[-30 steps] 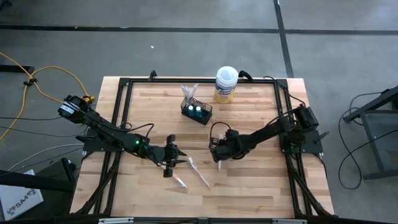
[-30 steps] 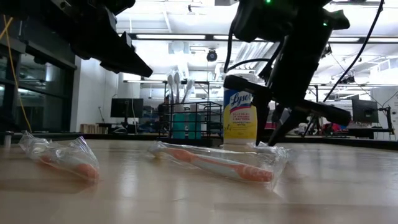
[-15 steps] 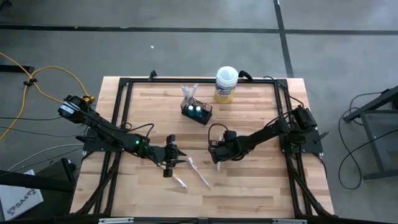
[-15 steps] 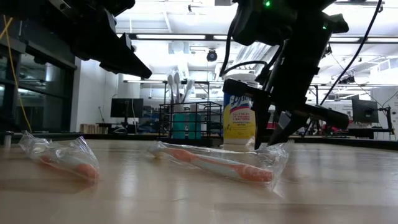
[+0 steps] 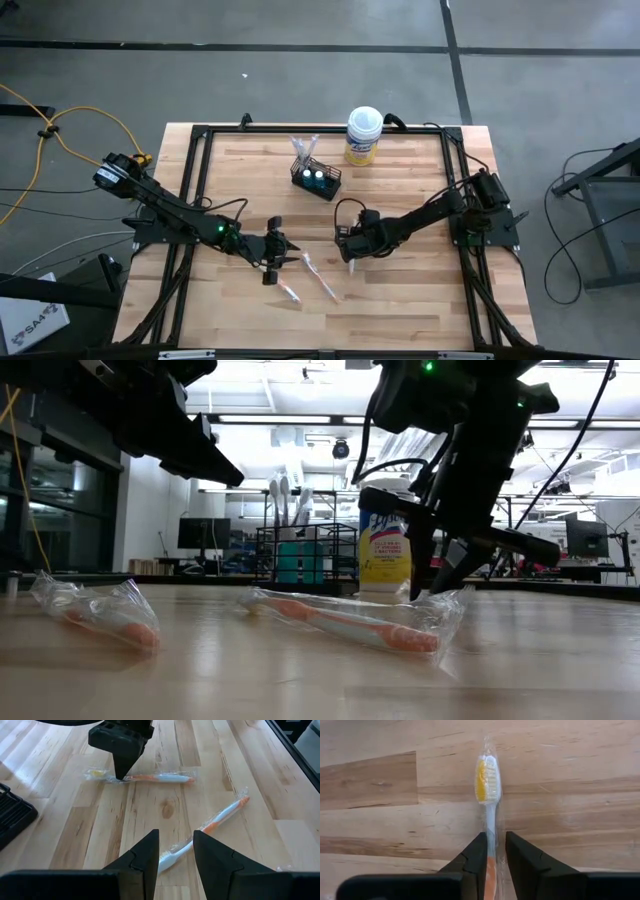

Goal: Pick & Place toothbrushing station
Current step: Put the right orange toothbrush into the black mesh organizer

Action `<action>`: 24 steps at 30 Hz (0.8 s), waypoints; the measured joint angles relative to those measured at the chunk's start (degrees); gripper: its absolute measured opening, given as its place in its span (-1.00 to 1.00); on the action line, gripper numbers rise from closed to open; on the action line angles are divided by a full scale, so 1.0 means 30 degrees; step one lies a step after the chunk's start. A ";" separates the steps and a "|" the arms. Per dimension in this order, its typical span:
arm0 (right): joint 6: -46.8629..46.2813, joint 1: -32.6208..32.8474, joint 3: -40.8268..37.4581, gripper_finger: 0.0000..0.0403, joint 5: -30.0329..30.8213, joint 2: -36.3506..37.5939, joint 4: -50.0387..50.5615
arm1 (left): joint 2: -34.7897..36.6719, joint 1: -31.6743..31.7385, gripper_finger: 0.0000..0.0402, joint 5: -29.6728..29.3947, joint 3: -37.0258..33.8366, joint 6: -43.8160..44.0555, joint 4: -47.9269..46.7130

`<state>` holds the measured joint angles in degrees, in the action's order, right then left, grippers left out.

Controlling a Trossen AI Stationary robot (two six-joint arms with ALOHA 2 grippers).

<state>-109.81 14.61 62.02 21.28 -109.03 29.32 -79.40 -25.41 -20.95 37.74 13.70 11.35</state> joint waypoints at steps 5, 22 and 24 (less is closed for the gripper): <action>0.0009 0.0007 -0.0022 -0.91 -0.0034 -0.0015 0.0033 | 0.0000 -0.0006 -0.42 -0.0007 0.0006 -0.0001 0.0000; 0.2164 0.1113 -0.0073 -0.99 0.2858 0.0242 -0.1177 | 0.0000 -0.0006 -0.42 -0.0007 -0.0001 -0.0001 0.0000; 0.2504 0.1430 -0.0066 -0.99 0.3808 0.0316 -0.1657 | 0.0000 -0.0006 -0.42 -0.0007 0.0003 -0.0001 0.0000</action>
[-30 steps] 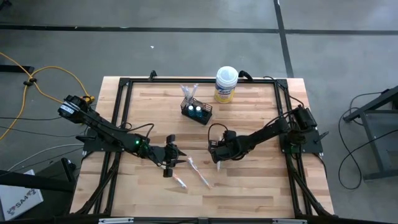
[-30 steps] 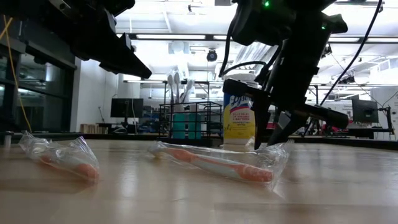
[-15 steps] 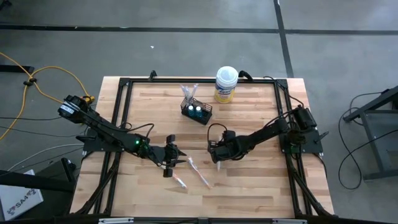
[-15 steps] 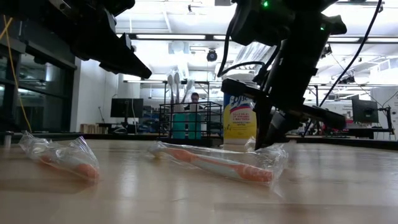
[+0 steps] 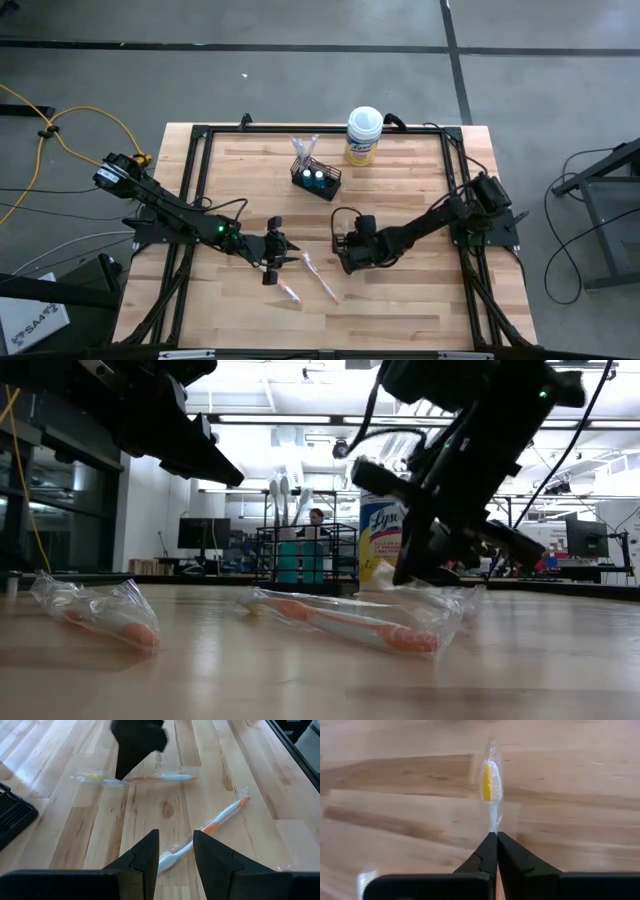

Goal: Pick & Place toothbrushing station
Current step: Put the right orange toothbrush into the black mesh organizer

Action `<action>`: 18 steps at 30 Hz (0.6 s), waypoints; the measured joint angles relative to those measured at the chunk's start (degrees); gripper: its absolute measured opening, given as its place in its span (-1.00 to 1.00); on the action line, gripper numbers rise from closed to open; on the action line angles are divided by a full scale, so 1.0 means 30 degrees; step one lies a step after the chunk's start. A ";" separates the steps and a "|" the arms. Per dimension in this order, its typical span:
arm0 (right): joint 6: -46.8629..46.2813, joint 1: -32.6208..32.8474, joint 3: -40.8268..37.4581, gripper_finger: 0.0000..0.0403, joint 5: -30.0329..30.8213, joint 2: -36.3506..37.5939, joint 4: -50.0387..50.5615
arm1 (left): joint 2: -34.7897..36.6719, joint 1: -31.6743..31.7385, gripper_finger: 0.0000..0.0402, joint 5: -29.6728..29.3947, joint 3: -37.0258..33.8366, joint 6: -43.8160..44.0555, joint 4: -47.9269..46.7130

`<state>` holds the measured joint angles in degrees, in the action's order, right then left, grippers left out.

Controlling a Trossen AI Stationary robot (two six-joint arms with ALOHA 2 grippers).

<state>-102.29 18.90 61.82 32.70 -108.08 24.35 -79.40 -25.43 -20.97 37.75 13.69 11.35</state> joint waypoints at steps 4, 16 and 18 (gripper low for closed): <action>0.0807 0.0603 0.0000 -0.99 0.1741 0.0023 -0.0962 | 0.0000 0.0003 -0.42 -0.0001 -0.0004 0.0003 0.0000; 0.6726 0.1348 0.0029 -0.99 0.9855 0.0062 -0.5392 | 0.0000 0.0000 -0.42 -0.0001 -0.0004 0.0050 0.0051; 0.8471 0.1284 0.0036 -0.98 1.1113 0.0065 -0.6594 | 0.0000 0.0000 -0.42 0.0000 -0.0004 0.0189 0.0063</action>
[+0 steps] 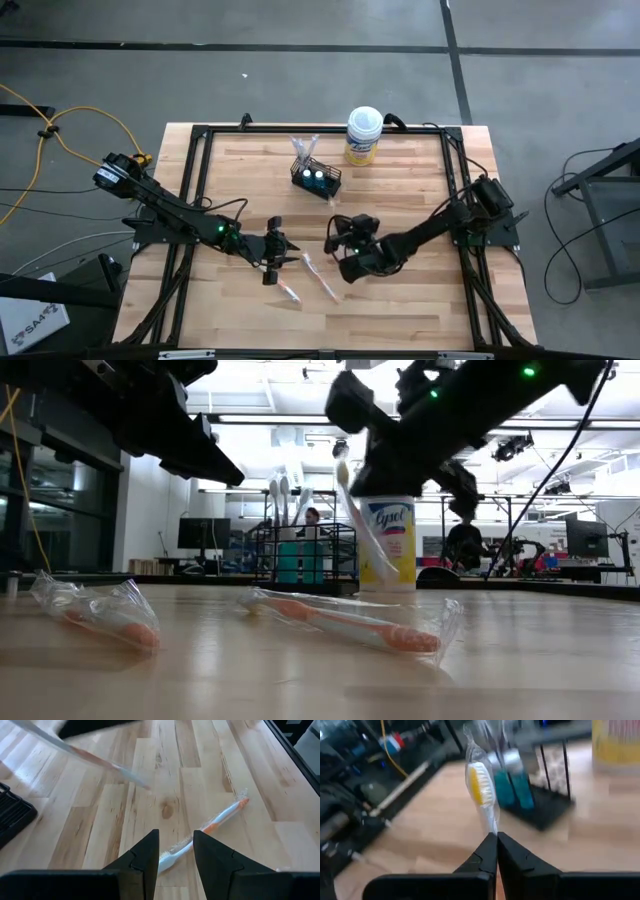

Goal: Pick & Place toothbrushing station
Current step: Put the right orange toothbrush into the black mesh organizer

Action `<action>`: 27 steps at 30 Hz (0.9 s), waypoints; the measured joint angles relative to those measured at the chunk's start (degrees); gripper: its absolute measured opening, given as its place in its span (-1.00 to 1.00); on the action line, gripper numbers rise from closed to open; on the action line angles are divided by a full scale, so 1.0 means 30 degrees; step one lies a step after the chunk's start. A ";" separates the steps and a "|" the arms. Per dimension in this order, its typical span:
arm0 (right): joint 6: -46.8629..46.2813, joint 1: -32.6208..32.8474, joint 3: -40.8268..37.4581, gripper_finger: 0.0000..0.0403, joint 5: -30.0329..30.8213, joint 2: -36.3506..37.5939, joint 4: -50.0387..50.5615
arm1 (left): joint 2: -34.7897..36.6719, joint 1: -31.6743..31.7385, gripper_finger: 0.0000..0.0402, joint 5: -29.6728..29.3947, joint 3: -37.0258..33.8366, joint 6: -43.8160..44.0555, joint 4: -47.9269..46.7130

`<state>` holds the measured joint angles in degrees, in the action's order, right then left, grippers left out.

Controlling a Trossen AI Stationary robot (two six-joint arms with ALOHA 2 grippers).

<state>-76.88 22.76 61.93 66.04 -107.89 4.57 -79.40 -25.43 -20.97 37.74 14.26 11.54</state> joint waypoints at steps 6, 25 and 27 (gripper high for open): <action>0.6954 -0.0548 0.0000 -0.98 0.1779 0.0005 -0.5092 | 0.0000 0.0004 -0.42 -0.0003 0.0006 0.0227 0.0017; 2.5682 -0.4287 0.0015 -0.98 0.2610 0.0049 -1.9340 | 0.0000 0.0000 -0.42 -0.0007 0.0000 0.0878 0.0330; 2.5728 -0.4841 0.0015 -0.98 0.2115 0.0049 -1.9507 | 0.0000 0.0006 -0.42 -0.0007 0.0006 0.0903 0.0323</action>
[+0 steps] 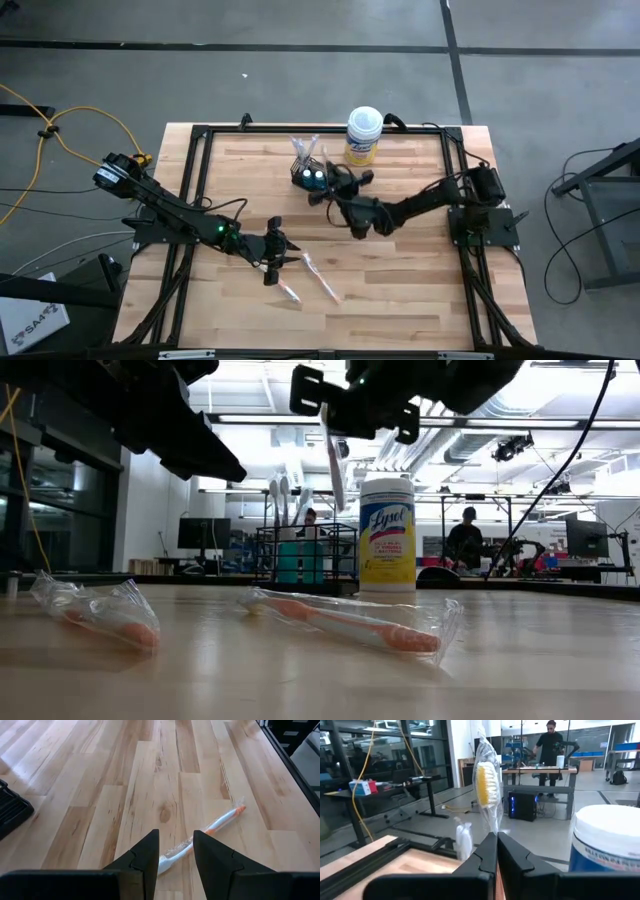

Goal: Pick & Place toothbrushing station
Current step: Put the right orange toothbrush into the black mesh organizer

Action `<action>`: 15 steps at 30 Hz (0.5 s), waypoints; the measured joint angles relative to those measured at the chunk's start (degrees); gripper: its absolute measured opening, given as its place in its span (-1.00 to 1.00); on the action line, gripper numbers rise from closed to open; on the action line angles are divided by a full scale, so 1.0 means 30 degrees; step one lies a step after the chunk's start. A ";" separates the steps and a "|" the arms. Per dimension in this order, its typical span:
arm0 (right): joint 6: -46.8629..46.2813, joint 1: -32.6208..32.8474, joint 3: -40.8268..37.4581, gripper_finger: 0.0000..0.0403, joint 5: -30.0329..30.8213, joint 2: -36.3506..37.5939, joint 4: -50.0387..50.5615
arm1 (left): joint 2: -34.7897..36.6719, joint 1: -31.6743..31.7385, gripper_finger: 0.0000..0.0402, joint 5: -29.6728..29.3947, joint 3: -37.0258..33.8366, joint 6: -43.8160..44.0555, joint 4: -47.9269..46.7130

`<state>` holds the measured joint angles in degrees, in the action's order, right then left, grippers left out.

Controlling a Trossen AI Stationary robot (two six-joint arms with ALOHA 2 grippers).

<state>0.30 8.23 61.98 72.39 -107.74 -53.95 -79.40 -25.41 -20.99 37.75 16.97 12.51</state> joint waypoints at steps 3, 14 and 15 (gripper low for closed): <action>0.0959 -0.0605 0.0000 -0.98 -0.0836 0.0000 -0.1331 | 0.0000 -0.0002 -0.42 0.0000 -0.0006 0.0157 0.0000; 0.2621 -0.2175 -0.0341 -0.98 -0.1992 0.0007 -0.3313 | 0.0000 -0.0001 -0.42 0.0000 -0.0003 0.0219 0.0000; 0.2457 -0.2298 -0.0554 -0.98 -0.2032 0.0007 -0.3386 | 0.0000 0.0001 -0.42 0.0000 -0.0001 0.0219 0.0000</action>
<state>7.67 1.34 60.31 66.29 -107.72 -64.11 -79.40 -25.41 -20.99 37.75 17.63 12.51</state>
